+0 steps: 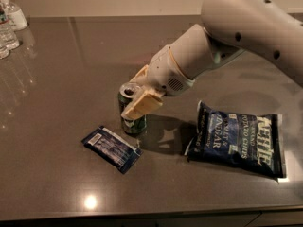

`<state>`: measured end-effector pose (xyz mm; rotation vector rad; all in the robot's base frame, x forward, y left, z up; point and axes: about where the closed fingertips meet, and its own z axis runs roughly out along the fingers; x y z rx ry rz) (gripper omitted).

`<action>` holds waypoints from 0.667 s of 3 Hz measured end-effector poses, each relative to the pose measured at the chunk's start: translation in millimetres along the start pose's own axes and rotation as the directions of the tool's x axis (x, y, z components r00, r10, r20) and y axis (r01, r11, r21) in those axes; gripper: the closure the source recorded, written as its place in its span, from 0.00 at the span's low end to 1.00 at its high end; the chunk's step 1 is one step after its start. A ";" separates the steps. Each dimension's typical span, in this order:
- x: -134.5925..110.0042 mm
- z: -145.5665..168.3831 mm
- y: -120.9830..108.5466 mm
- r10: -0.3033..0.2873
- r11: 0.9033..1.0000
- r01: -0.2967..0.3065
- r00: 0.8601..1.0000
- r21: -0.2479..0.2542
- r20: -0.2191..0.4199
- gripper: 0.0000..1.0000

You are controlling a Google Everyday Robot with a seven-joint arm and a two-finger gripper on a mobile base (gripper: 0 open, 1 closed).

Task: Move green can near rxbar blueberry

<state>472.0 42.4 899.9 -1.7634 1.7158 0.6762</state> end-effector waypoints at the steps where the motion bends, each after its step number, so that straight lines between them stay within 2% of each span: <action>1: -1.8 0.3 1.2 -0.004 1.000 0.004 1.000 -0.001 -0.001 0.00; 2: -1.8 0.3 1.2 -0.004 1.000 0.004 1.000 -0.001 -0.001 0.00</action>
Offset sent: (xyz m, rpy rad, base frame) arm -0.0012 0.0014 0.0010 -0.0014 -0.0022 0.0030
